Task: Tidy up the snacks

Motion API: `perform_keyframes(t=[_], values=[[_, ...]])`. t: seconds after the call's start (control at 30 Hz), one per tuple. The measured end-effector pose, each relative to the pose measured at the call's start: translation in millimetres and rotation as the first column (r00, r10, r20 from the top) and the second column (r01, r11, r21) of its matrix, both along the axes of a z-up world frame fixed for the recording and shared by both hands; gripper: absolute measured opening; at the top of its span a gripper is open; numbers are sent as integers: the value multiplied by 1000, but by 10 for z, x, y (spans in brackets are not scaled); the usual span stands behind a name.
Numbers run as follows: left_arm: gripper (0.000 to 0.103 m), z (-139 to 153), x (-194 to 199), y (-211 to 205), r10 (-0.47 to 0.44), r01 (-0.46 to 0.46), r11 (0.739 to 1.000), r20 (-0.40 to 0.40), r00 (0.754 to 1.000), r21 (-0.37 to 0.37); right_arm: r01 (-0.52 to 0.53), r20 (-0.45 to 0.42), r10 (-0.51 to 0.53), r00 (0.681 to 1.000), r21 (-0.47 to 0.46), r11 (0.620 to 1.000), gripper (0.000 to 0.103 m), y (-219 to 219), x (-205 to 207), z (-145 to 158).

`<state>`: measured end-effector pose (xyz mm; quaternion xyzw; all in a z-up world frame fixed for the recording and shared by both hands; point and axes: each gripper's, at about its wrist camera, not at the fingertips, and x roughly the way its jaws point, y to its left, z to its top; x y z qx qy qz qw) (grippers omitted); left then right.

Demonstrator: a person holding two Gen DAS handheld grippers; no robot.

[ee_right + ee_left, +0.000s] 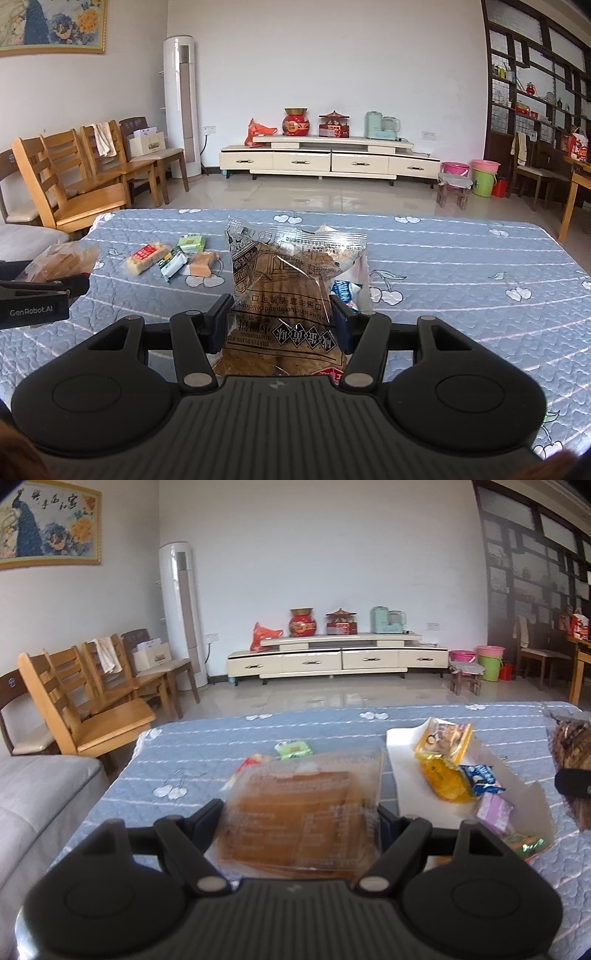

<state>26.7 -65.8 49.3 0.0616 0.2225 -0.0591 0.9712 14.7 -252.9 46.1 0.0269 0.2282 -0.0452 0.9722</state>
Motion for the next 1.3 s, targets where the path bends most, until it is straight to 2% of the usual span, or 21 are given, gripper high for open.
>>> perform_keyframes(t=[0.67, 1.3], values=[[80, 133, 182, -501, -132, 132, 991, 29, 991, 2, 59, 7, -59, 998, 11, 998, 68, 107, 80, -56], [80, 248, 556, -966, -216, 217, 976, 68, 974, -5, 99, 30, -99, 995, -10, 995, 68, -34, 328, 66]])
